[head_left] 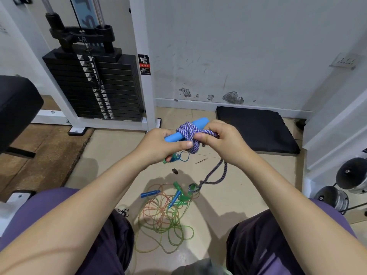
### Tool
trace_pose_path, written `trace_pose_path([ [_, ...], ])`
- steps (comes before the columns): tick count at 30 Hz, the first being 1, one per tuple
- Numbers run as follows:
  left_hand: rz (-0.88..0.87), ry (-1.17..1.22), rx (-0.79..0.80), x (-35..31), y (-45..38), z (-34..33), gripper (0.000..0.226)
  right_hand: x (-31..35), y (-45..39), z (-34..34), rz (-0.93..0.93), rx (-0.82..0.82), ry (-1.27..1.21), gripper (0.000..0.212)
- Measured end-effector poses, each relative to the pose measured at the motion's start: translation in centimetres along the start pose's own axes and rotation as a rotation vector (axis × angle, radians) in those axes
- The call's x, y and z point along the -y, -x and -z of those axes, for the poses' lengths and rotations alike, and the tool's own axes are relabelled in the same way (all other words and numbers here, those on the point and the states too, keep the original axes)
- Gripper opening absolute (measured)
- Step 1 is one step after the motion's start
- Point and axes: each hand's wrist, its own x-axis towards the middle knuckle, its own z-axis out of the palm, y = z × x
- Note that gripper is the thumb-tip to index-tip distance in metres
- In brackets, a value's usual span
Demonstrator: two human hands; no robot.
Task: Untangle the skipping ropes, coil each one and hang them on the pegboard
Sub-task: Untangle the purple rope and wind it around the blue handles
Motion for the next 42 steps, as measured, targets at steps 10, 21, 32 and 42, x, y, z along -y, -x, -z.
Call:
trace_pose_path([
  [10, 0.149, 0.534, -0.451, 0.6, -2.7, 2.4, 0.043, 0.0, 0.6, -2.9, -0.237, 0.267, -0.06, 0.034],
  [21, 0.12, 0.306, -0.539, 2.2, -3.3, 3.2, 0.046, 0.6, 0.6, -2.7, -0.215, 0.201, -0.078, 0.03],
  [32, 0.182, -0.147, 0.115, 2.4, -1.8, -1.6, 0.043, -0.8, -0.4, -1.1, -0.23, -0.037, -0.103, 0.037],
  [42, 0.045, -0.306, 0.145, 1.4, -0.7, -2.6, 0.053, -1.7, -0.6, -1.1, -0.161, -0.057, -0.026, 0.034],
])
